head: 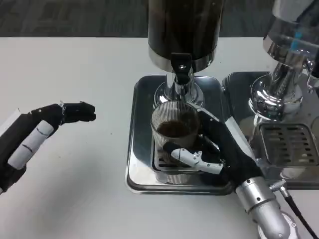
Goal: Grasp the cup under the faucet to collect the drink, then remove the cup.
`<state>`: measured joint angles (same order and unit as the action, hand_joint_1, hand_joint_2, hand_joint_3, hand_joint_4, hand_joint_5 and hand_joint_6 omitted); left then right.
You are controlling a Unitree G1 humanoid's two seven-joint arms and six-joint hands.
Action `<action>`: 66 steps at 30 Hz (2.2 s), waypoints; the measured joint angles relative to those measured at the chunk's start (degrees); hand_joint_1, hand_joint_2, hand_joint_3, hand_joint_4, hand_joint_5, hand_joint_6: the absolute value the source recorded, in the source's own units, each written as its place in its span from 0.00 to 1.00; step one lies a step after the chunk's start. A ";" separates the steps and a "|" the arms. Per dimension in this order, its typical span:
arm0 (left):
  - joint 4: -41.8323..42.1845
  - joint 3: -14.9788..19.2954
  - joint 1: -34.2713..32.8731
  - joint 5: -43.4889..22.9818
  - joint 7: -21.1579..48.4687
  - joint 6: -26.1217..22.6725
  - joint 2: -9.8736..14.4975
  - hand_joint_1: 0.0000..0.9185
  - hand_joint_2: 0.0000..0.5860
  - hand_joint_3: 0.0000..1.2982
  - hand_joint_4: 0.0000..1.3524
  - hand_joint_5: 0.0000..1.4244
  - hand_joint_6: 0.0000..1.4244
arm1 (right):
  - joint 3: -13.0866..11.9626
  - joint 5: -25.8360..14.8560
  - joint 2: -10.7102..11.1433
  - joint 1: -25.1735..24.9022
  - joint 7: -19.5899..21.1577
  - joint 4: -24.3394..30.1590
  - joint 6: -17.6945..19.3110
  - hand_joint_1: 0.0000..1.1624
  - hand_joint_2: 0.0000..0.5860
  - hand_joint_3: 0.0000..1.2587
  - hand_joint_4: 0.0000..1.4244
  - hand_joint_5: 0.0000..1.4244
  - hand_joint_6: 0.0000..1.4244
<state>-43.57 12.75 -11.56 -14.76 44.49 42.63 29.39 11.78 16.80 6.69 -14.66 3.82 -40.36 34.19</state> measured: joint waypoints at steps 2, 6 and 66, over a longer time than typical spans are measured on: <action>-0.01 0.00 0.00 0.11 0.00 0.00 0.08 0.00 0.33 0.32 0.29 0.20 0.13 | 0.20 0.32 -0.11 -0.01 0.71 -0.11 0.07 0.60 0.35 0.24 0.25 0.28 0.32; -0.02 -0.01 0.00 0.33 0.00 0.00 0.24 0.00 0.34 0.33 0.29 0.21 0.13 | 0.74 2.06 -0.90 0.06 3.97 -0.14 0.24 0.61 0.34 0.28 0.31 0.34 0.42; -1.68 -1.67 -1.67 1.82 0.01 0.04 -0.56 0.00 0.37 0.31 0.29 0.22 0.13 | -0.83 11.03 -1.16 9.76 25.33 7.55 3.43 0.69 0.35 0.45 0.48 0.58 0.80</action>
<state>-45.25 11.08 -13.23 -12.94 44.50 42.67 28.84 10.95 27.83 5.52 -4.91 29.15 -32.81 37.62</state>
